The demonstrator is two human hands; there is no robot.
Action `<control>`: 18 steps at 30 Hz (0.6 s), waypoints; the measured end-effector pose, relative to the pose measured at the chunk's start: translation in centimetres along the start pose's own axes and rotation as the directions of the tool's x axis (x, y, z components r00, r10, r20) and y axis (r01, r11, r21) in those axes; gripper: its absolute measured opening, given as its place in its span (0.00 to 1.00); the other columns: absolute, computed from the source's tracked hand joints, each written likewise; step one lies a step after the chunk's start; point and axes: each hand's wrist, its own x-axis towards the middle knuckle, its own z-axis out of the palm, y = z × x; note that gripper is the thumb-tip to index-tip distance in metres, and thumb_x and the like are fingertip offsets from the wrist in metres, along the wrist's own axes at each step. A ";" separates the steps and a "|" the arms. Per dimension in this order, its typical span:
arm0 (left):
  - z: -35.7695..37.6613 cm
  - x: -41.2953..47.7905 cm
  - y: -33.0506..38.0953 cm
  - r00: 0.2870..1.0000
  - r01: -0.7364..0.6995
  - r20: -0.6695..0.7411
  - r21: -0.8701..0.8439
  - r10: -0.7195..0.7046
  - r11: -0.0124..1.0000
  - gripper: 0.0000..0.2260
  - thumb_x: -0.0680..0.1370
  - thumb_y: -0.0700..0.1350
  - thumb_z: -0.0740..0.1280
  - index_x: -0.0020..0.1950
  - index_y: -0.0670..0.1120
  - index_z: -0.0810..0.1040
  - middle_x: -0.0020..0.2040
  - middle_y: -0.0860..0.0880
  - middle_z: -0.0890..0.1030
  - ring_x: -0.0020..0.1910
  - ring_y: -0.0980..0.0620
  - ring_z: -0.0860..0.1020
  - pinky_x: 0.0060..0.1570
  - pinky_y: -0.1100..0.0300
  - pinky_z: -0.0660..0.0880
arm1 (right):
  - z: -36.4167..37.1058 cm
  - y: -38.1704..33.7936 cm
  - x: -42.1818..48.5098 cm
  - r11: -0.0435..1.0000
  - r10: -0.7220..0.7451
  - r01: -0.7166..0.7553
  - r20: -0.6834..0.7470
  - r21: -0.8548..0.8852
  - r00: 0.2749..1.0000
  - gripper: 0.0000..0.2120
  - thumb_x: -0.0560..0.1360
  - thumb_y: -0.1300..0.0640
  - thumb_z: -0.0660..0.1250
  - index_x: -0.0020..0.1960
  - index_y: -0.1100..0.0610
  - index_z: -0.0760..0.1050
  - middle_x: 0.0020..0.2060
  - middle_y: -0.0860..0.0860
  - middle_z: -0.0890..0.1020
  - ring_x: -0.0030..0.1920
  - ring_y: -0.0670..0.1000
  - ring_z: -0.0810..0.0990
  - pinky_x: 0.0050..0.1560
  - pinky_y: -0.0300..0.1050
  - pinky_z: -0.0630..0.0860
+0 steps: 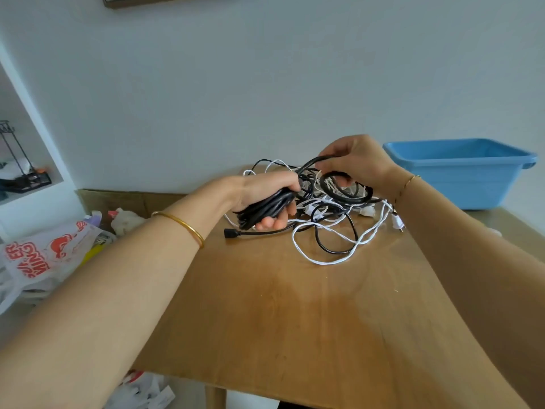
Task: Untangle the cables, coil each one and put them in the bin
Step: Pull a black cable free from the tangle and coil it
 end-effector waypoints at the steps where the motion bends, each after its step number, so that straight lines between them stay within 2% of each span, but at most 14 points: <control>1: -0.2 -0.1 0.2 0.999 -0.028 0.023 -0.062 0.030 0.998 0.16 0.79 0.50 0.51 0.42 0.41 0.69 0.25 0.44 0.73 0.19 0.51 0.66 0.22 0.65 0.65 | 0.0 0.3 0.0 1.000 0.018 -0.018 -0.003 -0.001 1.000 0.03 0.72 0.62 0.72 0.45 0.60 0.81 0.27 0.51 0.78 0.18 0.41 0.68 0.21 0.32 0.68; 4: -0.7 -0.6 0.4 0.987 -0.078 0.120 -0.243 0.110 0.967 0.15 0.77 0.52 0.54 0.41 0.41 0.70 0.25 0.45 0.72 0.18 0.54 0.65 0.19 0.67 0.64 | 0.0 1.0 -0.2 0.997 0.065 -0.066 0.034 0.049 0.997 0.04 0.72 0.58 0.72 0.44 0.59 0.80 0.21 0.45 0.75 0.19 0.40 0.68 0.21 0.29 0.66; 7: -1.0 -1.0 0.6 0.959 -0.112 0.190 -0.429 0.210 0.896 0.18 0.74 0.55 0.55 0.41 0.40 0.71 0.23 0.47 0.70 0.16 0.56 0.64 0.18 0.70 0.62 | -0.3 1.7 -0.8 0.985 0.065 -0.075 0.068 0.156 0.996 0.08 0.73 0.55 0.71 0.39 0.58 0.78 0.19 0.43 0.71 0.19 0.40 0.66 0.21 0.30 0.63; 9: -1.5 -1.1 0.6 0.941 -0.144 0.179 -0.557 0.288 0.818 0.19 0.75 0.55 0.54 0.40 0.40 0.73 0.22 0.47 0.70 0.15 0.57 0.65 0.17 0.71 0.62 | -0.5 2.6 -1.0 0.965 0.048 -0.070 0.089 0.253 0.995 0.14 0.76 0.51 0.66 0.39 0.61 0.76 0.18 0.44 0.70 0.19 0.41 0.64 0.21 0.31 0.60; 12: -2.1 -1.0 0.5 0.932 -0.198 0.082 -0.698 0.352 0.688 0.22 0.78 0.56 0.51 0.40 0.40 0.73 0.23 0.49 0.70 0.15 0.58 0.64 0.16 0.72 0.61 | -0.4 4.3 -1.1 0.905 0.097 -0.118 0.072 0.409 0.993 0.21 0.79 0.45 0.58 0.39 0.61 0.76 0.19 0.44 0.68 0.19 0.42 0.61 0.20 0.33 0.56; 14: -2.1 -0.8 0.6 0.920 -0.246 -0.006 -0.786 0.391 0.567 0.23 0.79 0.56 0.49 0.40 0.40 0.72 0.23 0.50 0.69 0.15 0.59 0.64 0.15 0.71 0.60 | 0.0 5.4 -1.2 0.923 0.110 -0.109 0.020 0.368 0.994 0.23 0.80 0.44 0.56 0.38 0.59 0.78 0.19 0.45 0.66 0.20 0.43 0.58 0.20 0.34 0.56; 16: -2.3 -0.6 0.9 0.901 -0.281 -0.106 -0.881 0.420 0.381 0.23 0.80 0.56 0.48 0.40 0.41 0.71 0.23 0.51 0.69 0.16 0.59 0.64 0.15 0.69 0.60 | 0.7 6.4 -2.0 0.962 0.136 -0.130 -0.010 0.240 0.991 0.24 0.81 0.44 0.54 0.40 0.58 0.80 0.21 0.45 0.65 0.21 0.43 0.59 0.21 0.34 0.57; 18: -2.9 -0.7 1.3 0.898 -0.306 -0.203 -0.926 0.391 0.221 0.21 0.80 0.56 0.49 0.40 0.42 0.70 0.24 0.51 0.69 0.16 0.59 0.64 0.16 0.69 0.60 | 1.4 7.1 -3.1 0.983 0.140 -0.133 -0.041 0.129 0.989 0.21 0.81 0.46 0.55 0.41 0.58 0.78 0.23 0.45 0.66 0.22 0.43 0.61 0.25 0.33 0.61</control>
